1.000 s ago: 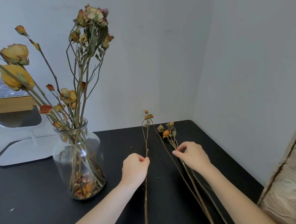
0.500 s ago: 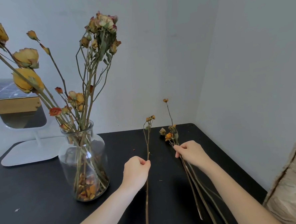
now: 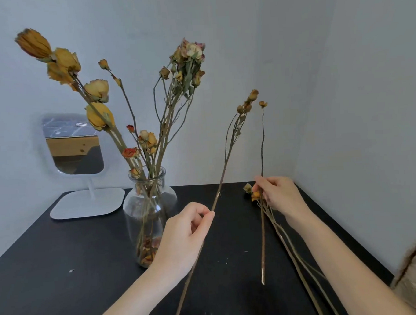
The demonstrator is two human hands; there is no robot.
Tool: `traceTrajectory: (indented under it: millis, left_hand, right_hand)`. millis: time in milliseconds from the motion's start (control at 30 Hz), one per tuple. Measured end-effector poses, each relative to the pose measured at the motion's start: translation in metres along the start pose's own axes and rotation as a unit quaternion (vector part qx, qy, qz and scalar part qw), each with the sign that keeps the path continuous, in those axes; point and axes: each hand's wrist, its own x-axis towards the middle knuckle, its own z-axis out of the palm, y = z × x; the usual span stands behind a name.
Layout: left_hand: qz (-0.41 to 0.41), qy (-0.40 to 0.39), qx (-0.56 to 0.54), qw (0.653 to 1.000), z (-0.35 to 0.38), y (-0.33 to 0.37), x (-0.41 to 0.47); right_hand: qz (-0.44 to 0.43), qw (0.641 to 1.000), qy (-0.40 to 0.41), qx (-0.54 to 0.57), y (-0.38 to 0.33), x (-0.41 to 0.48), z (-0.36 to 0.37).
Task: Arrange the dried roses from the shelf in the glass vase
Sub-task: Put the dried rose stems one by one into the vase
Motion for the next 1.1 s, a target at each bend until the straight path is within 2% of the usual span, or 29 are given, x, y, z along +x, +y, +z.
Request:
traceTrajectory:
  millis: [167, 267, 433, 500, 867, 1100]
  left_hand:
    - [0.050, 0.062, -0.022, 0.997, -0.046, 0.021, -0.020]
    - [0.083, 0.110, -0.009, 0.990, -0.076, 0.032, -0.019]
    - [0.109, 0.239, 0.005, 0.965, -0.121, 0.048, 0.009]
    - [0.122, 0.267, -0.009, 0.956, -0.132, 0.056, 0.024]
    - [0.174, 0.315, -0.040, 0.932, -0.143, 0.088, 0.068]
    - [0.204, 0.333, -0.007, 0.921, -0.141, 0.091, 0.077]
  right_hand:
    - [-0.025, 0.998, -0.025, 0.054, -0.028, -0.014, 0.013]
    - [-0.041, 0.997, -0.034, 0.051, -0.040, -0.021, 0.021]
    - [-0.066, 0.995, -0.048, 0.064, -0.055, -0.027, 0.033]
    - [-0.078, 0.993, -0.052, 0.070, -0.060, -0.029, 0.036]
    - [-0.111, 0.992, -0.041, 0.046, -0.067, -0.027, 0.031]
    - [-0.115, 0.992, -0.043, 0.040, -0.065, -0.025, 0.031]
